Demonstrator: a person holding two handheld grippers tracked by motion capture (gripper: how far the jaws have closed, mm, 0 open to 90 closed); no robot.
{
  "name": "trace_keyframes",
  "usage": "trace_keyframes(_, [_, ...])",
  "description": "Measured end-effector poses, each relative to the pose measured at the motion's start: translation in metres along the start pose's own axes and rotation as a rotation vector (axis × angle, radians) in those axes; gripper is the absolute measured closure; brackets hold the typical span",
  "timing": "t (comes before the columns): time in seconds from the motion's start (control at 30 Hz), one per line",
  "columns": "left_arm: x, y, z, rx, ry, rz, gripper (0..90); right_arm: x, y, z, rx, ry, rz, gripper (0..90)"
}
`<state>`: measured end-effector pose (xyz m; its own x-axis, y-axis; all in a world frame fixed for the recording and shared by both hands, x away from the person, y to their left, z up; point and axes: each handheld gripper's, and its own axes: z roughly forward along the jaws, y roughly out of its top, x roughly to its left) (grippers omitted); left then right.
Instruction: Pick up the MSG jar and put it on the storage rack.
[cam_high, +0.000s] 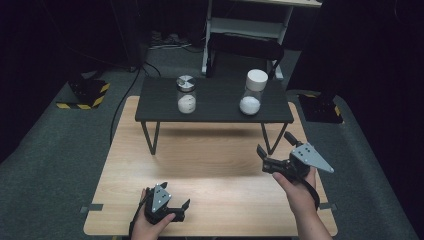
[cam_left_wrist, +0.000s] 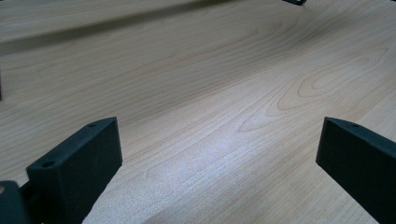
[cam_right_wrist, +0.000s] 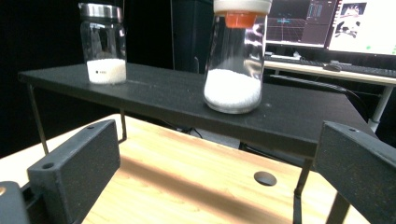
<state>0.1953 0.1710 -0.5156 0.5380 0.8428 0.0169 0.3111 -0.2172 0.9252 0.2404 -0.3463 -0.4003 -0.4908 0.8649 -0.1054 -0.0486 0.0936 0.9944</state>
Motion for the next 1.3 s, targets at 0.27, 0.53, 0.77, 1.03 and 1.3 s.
trace_keyframes(0.27, [0.0, 0.0, 0.0, 0.0, -0.002, -0.002, 0.7, 0.0, -0.02, -0.015, 0.024, -0.003, 0.011, 0.0])
trace_keyframes(0.53, [0.0, -0.001, 0.0, -0.003, -0.002, 0.004, 0.7, 0.0, -0.042, -0.026, 0.067, -0.011, 0.02, 0.0])
trace_keyframes(0.77, [0.0, -0.001, 0.0, -0.004, -0.003, 0.007, 0.7, 0.0, -0.062, -0.035, 0.121, -0.021, 0.036, 0.0])
trace_keyframes(1.03, [0.0, -0.001, 0.0, -0.005, -0.005, 0.006, 0.7, 0.003, -0.083, -0.042, 0.197, -0.029, 0.041, 0.0])
trace_keyframes(1.3, [0.001, -0.001, 0.0, -0.005, -0.005, -0.002, 0.7, 0.007, -0.097, -0.043, 0.266, -0.027, 0.027, 0.0])
